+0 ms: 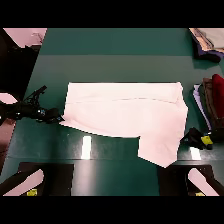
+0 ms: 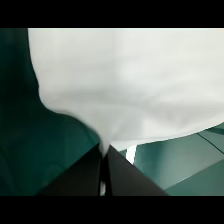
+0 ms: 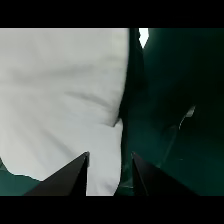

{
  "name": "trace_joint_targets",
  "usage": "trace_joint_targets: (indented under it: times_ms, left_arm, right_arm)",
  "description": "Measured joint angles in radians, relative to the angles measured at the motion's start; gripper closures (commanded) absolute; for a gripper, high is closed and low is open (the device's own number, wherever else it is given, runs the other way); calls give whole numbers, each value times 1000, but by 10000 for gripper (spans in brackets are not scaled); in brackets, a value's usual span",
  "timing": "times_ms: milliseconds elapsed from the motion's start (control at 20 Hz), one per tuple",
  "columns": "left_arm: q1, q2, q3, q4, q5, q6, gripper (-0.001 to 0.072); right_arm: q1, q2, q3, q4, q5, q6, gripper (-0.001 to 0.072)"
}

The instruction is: Fold the shirts.

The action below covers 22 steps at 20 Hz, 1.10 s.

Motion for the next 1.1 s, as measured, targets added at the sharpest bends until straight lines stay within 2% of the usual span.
trace_joint_targets:
  times_ms: [100,250,300,350,400,600,900,1100]
  left_arm:
    - [0,1,2,-7,-1,0,684]
    - [0,1,3,-11,-5,-1,684]
    - [0,1,3,-12,-5,-1,685]
    - [0,1,3,-12,-6,-1,685]
    - [0,1,3,-12,-9,-1,686]
    - [0,19,4,16,-16,1,687]
    - [-1,170,-48,169,-74,-20,686]
    - [-1,250,-129,195,-129,-41,686]
  right_arm:
    - [42,0,-32,-3,-35,2,389]
    - [103,1,-51,2,-64,17,428]
    - [121,2,-54,1,-74,19,583]
    - [137,2,-58,-2,-93,20,676]
    - [150,2,-60,-6,-104,22,694]
    - [181,56,-60,-43,-123,26,695]
    - [187,290,-9,-210,31,27,696]
    - [190,418,30,-219,60,27,696]
